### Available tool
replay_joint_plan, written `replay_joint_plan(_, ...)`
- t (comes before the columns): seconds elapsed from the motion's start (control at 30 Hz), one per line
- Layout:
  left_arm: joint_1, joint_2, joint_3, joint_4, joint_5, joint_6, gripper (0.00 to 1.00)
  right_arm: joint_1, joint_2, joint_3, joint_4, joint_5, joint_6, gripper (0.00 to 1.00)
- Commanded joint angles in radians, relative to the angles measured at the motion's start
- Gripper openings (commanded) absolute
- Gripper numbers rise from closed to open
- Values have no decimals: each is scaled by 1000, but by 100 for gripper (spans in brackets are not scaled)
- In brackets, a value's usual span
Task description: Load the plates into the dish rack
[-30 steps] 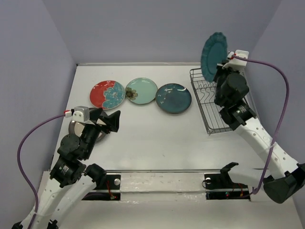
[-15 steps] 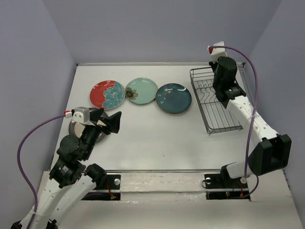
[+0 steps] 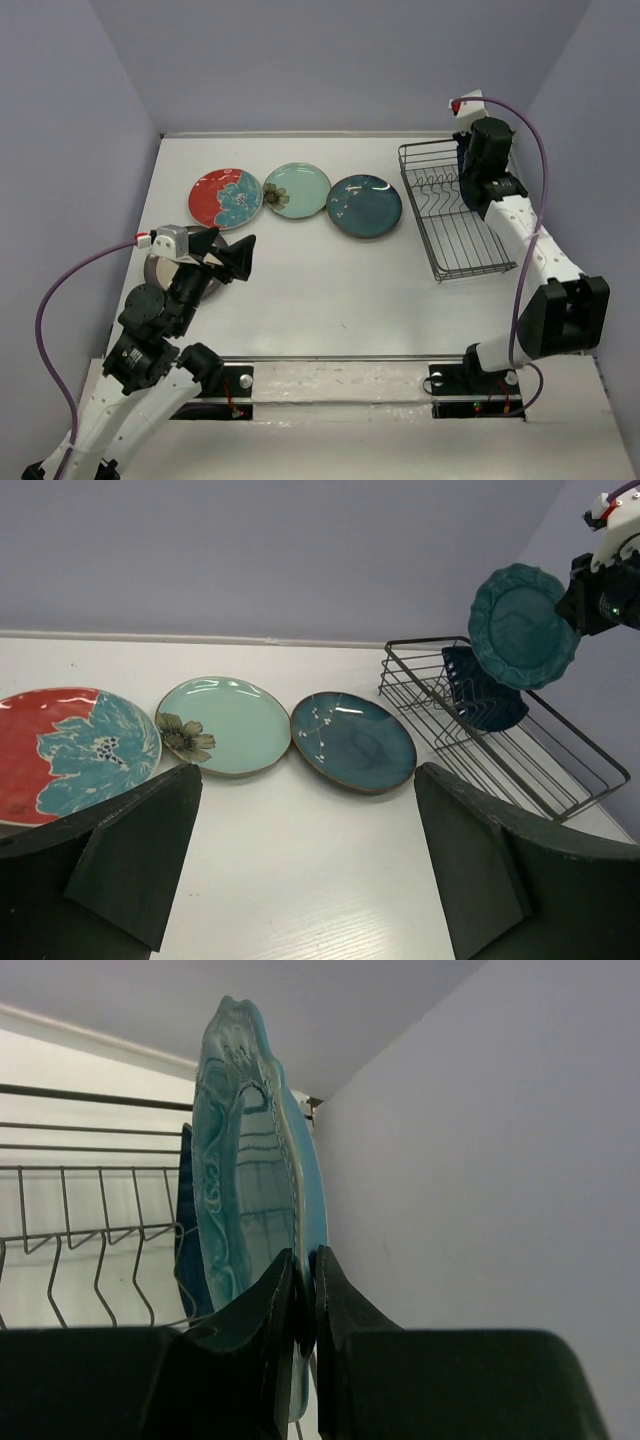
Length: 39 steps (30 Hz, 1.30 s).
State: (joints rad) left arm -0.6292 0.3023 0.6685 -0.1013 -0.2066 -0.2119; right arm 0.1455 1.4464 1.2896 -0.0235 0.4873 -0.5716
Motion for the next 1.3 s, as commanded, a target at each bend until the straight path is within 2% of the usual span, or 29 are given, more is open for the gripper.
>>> replay_joint_plan(0.0,-9,-9,17,48,-4,5,99,-21,-18,48,148,-23,12,7)
replay_joint_plan(0.67,-37,-17,19,41,-22,5,99,-69,25,-50,157,-45,45,7)
replay_joint_plan(1.0,-37,-12,20,41,-24,3,99,-69,22,-147,151,-99,209,7)
replay_joint_plan(1.27,-37,-8,19,40,-28,3,99,-78,108,-127,139,-30,298,9)
